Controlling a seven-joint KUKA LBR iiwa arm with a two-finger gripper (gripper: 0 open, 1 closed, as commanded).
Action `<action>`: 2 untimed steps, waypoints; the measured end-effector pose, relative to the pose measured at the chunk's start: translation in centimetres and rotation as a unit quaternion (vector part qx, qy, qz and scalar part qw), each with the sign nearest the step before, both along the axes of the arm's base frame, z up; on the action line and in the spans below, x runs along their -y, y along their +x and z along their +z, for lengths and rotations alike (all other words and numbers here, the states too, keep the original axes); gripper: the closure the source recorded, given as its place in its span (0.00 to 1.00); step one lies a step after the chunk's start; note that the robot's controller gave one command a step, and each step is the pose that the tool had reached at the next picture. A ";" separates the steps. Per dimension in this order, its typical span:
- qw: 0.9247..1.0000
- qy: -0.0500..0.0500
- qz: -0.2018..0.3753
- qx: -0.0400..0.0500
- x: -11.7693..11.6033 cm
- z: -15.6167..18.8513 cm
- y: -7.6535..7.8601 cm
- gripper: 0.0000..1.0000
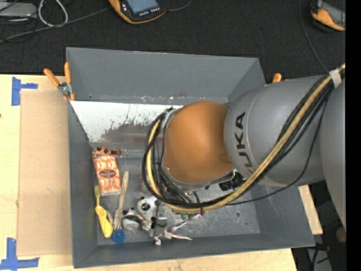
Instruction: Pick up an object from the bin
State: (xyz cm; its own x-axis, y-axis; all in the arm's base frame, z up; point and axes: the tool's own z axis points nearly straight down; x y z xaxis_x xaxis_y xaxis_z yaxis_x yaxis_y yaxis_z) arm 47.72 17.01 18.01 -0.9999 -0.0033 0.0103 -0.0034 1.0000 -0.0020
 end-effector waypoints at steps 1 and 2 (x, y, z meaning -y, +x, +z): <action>1.000 0.001 -0.003 0.004 0.1 0.4 0.2 0.00; 1.000 0.001 0.012 0.005 1.5 -6.3 1.6 0.00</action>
Offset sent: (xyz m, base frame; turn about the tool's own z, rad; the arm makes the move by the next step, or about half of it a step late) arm 0.0246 -0.0258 -0.1101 -0.0387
